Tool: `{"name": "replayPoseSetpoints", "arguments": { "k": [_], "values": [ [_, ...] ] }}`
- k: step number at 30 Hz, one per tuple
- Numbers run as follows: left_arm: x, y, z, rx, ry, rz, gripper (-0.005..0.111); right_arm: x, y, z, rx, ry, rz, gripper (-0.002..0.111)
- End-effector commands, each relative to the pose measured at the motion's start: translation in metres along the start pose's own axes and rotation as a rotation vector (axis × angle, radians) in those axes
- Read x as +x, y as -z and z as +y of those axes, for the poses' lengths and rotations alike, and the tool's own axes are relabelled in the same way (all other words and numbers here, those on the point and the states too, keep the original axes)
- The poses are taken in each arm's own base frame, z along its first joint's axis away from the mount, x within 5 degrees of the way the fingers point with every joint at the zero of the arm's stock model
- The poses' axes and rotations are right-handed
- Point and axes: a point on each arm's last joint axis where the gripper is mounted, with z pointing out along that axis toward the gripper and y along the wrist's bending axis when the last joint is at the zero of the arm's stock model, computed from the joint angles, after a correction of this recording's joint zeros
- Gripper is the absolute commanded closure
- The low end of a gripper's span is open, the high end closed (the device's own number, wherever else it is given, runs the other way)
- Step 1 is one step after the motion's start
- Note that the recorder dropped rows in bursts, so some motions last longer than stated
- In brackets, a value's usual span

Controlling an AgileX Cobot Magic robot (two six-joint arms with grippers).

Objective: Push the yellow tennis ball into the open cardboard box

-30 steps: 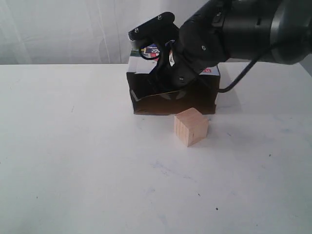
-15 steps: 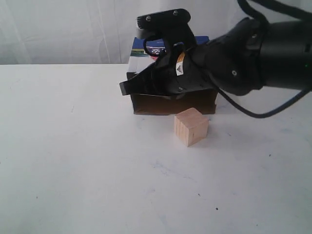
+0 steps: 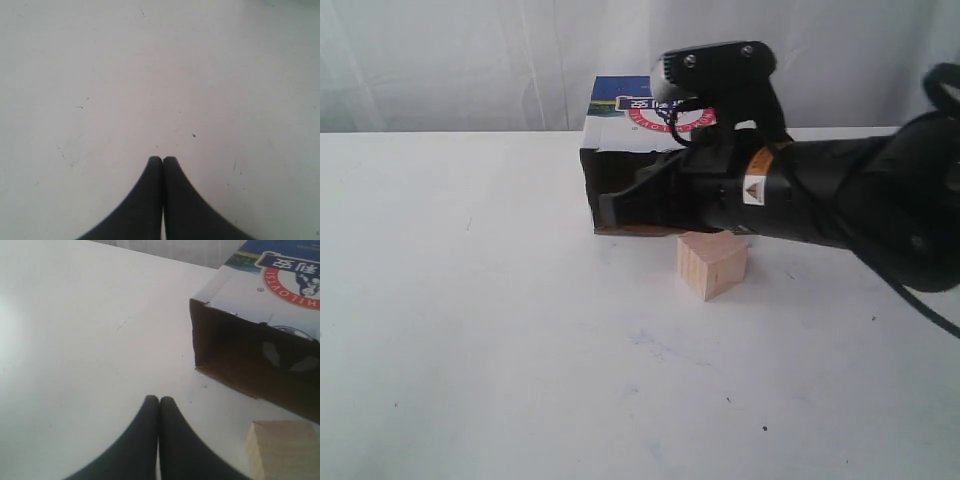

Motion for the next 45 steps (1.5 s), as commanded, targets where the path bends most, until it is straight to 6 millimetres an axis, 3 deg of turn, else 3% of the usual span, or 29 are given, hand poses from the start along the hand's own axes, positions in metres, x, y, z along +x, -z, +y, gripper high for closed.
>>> {"name": "replayPoseSetpoints", "arguments": {
  "k": [1,8,16,28,35,45],
  "values": [
    [0.003,0.000,0.000,0.004,-0.006,0.016,0.107,0.010,0.035,-0.011,0.022,-0.019,-0.043,0.108],
    [0.003,0.000,0.000,0.004,-0.006,0.016,0.107,0.033,0.088,-0.028,0.071,-0.018,-0.110,0.108],
    [0.003,0.000,0.000,0.004,-0.006,0.016,0.107,0.068,0.132,-0.046,0.161,-0.040,-0.190,0.108],
    [0.003,0.000,0.000,0.004,-0.006,0.016,0.107,0.133,0.169,-0.055,0.245,-0.025,-0.286,0.108],
    [0.003,0.000,0.000,0.004,-0.006,0.016,0.107,0.161,0.178,-0.055,0.263,-0.025,-0.324,0.108],
    [0.003,0.000,0.000,0.004,-0.006,0.016,0.107,0.173,0.187,-0.056,0.284,-0.031,-0.352,0.108]
  ]
}}
